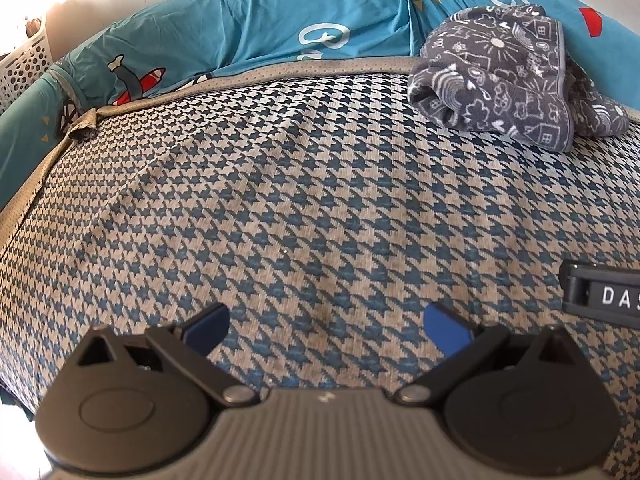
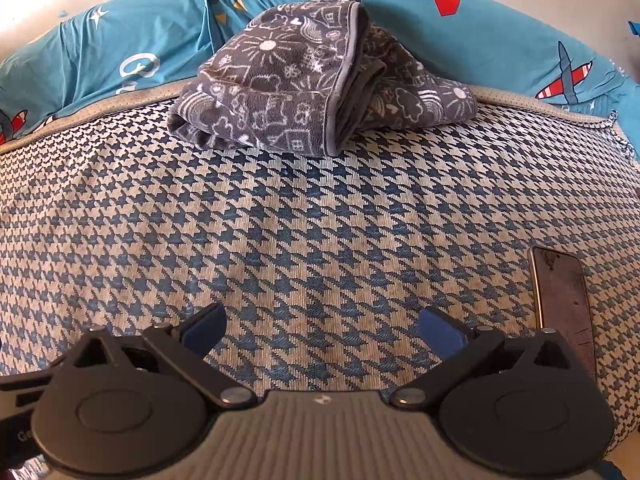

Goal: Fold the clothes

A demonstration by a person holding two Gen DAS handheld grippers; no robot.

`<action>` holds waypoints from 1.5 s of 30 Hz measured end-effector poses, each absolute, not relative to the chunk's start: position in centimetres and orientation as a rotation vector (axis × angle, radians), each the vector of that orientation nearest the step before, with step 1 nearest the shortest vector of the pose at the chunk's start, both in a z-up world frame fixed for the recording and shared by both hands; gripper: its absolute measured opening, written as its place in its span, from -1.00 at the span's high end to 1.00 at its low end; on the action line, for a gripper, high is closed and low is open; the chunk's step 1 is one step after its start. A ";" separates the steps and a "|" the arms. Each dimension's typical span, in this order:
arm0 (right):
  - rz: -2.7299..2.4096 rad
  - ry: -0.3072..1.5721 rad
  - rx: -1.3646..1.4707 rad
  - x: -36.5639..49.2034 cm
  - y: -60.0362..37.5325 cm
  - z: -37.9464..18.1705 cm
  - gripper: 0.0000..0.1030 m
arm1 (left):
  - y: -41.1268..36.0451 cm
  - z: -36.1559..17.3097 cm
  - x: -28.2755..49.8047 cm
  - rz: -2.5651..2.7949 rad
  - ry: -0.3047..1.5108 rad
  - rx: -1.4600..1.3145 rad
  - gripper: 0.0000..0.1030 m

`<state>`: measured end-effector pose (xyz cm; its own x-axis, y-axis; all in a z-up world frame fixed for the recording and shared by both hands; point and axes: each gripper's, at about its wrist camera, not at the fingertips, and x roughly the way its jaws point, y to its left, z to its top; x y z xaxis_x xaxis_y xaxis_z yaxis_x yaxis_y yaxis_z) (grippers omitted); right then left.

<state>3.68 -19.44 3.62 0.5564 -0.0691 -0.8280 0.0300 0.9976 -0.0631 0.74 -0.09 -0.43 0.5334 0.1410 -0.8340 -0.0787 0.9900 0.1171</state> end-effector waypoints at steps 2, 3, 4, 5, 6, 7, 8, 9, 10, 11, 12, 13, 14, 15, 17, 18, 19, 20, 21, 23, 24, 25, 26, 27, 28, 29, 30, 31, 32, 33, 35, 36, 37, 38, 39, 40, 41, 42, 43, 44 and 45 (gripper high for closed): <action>-0.060 0.981 -0.042 3.7 -19.5 3.6 -0.99 | 0.0 -0.5 0.7 0.131 1.003 0.066 -1.00; -0.061 0.981 -0.042 3.7 -19.5 3.6 -0.99 | 0.0 -0.5 0.7 0.131 1.004 0.066 -1.00; -0.062 0.980 -0.042 3.7 -19.5 3.6 -0.99 | -0.1 -0.5 0.7 0.131 1.004 0.068 -1.00; -0.063 0.980 -0.042 3.7 -19.5 3.6 -0.99 | -0.1 -0.5 0.7 0.131 1.004 0.070 -1.00; -0.063 0.981 -0.041 3.7 -19.5 3.7 -0.99 | -0.2 -0.5 0.8 0.132 1.004 0.072 -1.00; -0.063 0.982 -0.040 3.7 -19.5 3.7 -0.99 | -0.2 -0.6 0.7 0.132 1.003 0.074 -1.00; -0.062 0.982 -0.039 3.7 -19.5 3.7 -0.99 | -0.2 -0.6 0.8 0.134 1.003 0.076 -1.00; -0.063 0.982 -0.037 3.7 -19.5 3.7 -0.99 | -0.1 -0.6 0.8 0.136 1.003 0.076 -1.00; -0.064 0.981 -0.036 3.7 -19.6 3.7 -0.99 | -0.1 -0.6 0.8 0.137 1.004 0.074 -1.00; -0.064 0.981 -0.034 3.7 -19.6 3.7 -0.99 | 0.0 -0.6 0.8 0.139 1.005 0.071 -1.00; -0.065 0.981 -0.033 3.6 -19.6 3.8 -0.99 | 0.0 -0.6 0.8 0.140 1.005 0.069 -1.00; -0.066 0.980 -0.032 3.6 -19.6 3.8 -0.99 | 0.1 -0.6 0.8 0.141 1.005 0.068 -1.00; -0.066 0.980 -0.030 3.6 -19.7 3.8 -0.99 | 0.1 -0.6 0.8 0.142 1.005 0.068 -1.00; -0.068 0.979 -0.029 3.6 -19.7 3.8 -0.99 | 0.1 -0.7 0.8 0.142 1.006 0.067 -1.00; -0.071 0.981 -0.028 3.6 -19.7 3.8 -0.99 | 0.1 -0.7 0.8 0.142 1.006 0.066 -1.00; -0.072 0.982 -0.027 3.6 -19.7 3.8 -0.99 | 0.1 -0.7 0.8 0.142 1.005 0.066 -1.00; -0.073 0.983 -0.026 3.6 -19.7 3.8 -0.99 | 0.1 -0.7 0.8 0.142 1.004 0.065 -1.00; -0.073 0.982 -0.025 3.6 -19.7 3.8 -0.99 | 0.0 -0.7 0.8 0.142 1.005 0.066 -1.00; -0.073 0.980 -0.025 3.5 -19.7 3.8 -0.99 | 0.0 -0.8 0.8 0.142 1.006 0.066 -1.00; -0.073 0.980 -0.024 3.5 -19.7 3.8 -0.99 | 0.1 -0.8 0.9 0.143 1.008 0.064 -1.00; -0.073 0.980 -0.024 3.5 -19.7 3.8 -0.99 | 0.1 -0.8 0.9 0.144 1.008 0.062 -1.00; -0.073 0.980 -0.024 3.5 -19.7 3.8 -0.99 | 0.1 -0.8 0.9 0.145 1.008 0.060 -1.00; -0.073 0.980 -0.025 3.5 -19.6 3.8 -0.99 | 0.2 -0.8 0.9 0.147 1.008 0.058 -1.00; -0.073 0.979 -0.024 3.5 -19.7 3.8 -0.99 | 0.2 -0.8 0.9 0.147 1.007 0.056 -1.00; -0.073 0.979 -0.023 3.6 -19.7 3.8 -0.99 | 0.2 -0.7 0.9 0.147 1.008 0.055 -1.00; -0.074 0.978 -0.022 3.5 -19.8 3.8 -0.99 | 0.3 -0.7 0.9 0.147 1.009 0.052 -1.00; -0.074 0.978 -0.020 3.5 -19.8 3.8 -0.99 | 0.3 -0.7 1.0 0.147 1.009 0.050 -1.00; -0.076 0.978 -0.019 3.5 -19.8 3.8 -0.99 | 0.3 -0.7 1.0 0.147 1.009 0.048 -1.00; -0.076 0.978 -0.018 3.5 -19.9 3.8 -0.99 | 0.4 -0.7 1.0 0.147 1.009 0.046 -1.00; -0.077 0.978 -0.017 3.5 -19.9 3.8 -0.99 | 0.3 -0.7 1.0 0.147 1.009 0.046 -1.00; -0.076 0.977 -0.017 3.5 -19.9 3.8 -0.99 | 0.3 -0.7 1.0 0.148 1.008 0.045 -1.00; -0.076 0.976 -0.017 3.5 -19.8 3.8 -0.99 | 0.3 -0.7 1.0 0.149 1.007 0.045 -1.00; -0.076 0.976 -0.018 3.6 -19.8 3.8 -0.99 | 0.3 -0.7 1.0 0.150 1.006 0.045 -1.00; -0.075 0.975 -0.018 3.6 -19.8 3.8 -0.99 | 0.4 -0.7 1.1 0.151 1.005 0.045 -1.00; -0.075 0.974 -0.018 3.6 -19.8 3.9 -0.99 | 0.4 -0.6 1.2 0.153 1.003 0.045 -1.00; -0.075 0.973 -0.019 3.6 -19.9 3.9 -0.99 | 0.4 -0.6 1.2 0.155 1.001 0.045 -1.00; -0.077 0.972 -0.018 3.6 -19.9 3.9 -0.99 | 0.5 -0.6 1.3 0.158 0.999 0.043 -1.00; -0.078 0.972 -0.016 3.6 -20.0 3.9 -0.99 | 0.6 -0.5 1.4 0.162 0.996 0.041 -1.00; -0.079 0.972 -0.015 3.7 -20.0 3.9 -0.99 | 0.6 -0.5 1.5 0.165 0.994 0.038 -1.00; -0.080 0.973 -0.013 3.7 -20.1 3.9 -0.99 | 0.7 -0.4 1.6 0.164 0.994 0.037 -1.00; -0.081 0.974 -0.011 3.7 -20.1 3.9 -0.99 | 0.7 -0.4 1.6 0.164 0.994 0.037 -1.00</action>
